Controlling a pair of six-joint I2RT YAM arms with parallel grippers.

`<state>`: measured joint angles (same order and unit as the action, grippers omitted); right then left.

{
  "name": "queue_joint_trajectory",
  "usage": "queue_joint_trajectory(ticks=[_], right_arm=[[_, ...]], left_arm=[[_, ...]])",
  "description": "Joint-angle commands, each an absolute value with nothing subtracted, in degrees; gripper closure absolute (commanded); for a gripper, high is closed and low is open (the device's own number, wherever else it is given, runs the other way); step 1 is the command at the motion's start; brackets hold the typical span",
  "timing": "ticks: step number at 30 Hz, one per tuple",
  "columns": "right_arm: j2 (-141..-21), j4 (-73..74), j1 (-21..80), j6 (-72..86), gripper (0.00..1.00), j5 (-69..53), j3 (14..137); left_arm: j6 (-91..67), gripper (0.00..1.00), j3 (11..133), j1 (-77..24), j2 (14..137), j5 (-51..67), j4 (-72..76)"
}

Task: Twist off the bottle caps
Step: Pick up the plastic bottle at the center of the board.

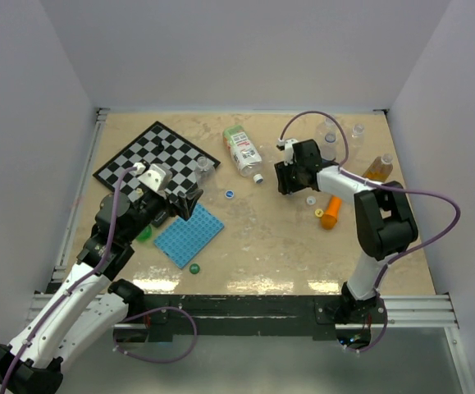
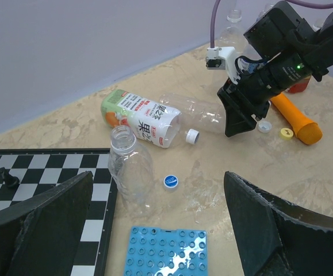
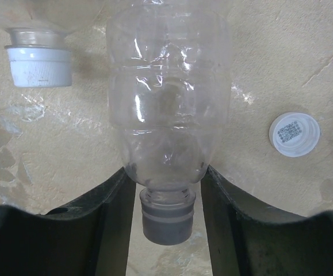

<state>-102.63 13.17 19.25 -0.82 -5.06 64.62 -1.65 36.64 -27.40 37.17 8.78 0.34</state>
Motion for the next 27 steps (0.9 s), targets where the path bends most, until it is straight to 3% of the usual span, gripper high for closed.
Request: queue_joint_trajectory(ticks=[1,9,19,27], right_arm=[[-98.1,13.1,19.4,-1.1,0.75,-4.7,64.2],[-91.2,14.3,18.9,-3.9,1.0,-6.5,63.4],[-81.1,26.8,19.0,-16.4,1.0,-9.7,65.3],[-68.5,45.8,21.2,-50.4,1.0,-19.8,64.0]], left_arm=[[-0.4,0.0,36.4,-27.2,36.8,9.7,2.8],[-0.3,0.0,36.3,-27.2,37.0,10.4,3.0],[-0.3,0.0,35.9,-27.2,36.2,20.1,4.3],[-9.1,0.0,39.5,-27.2,41.1,31.5,8.7]])
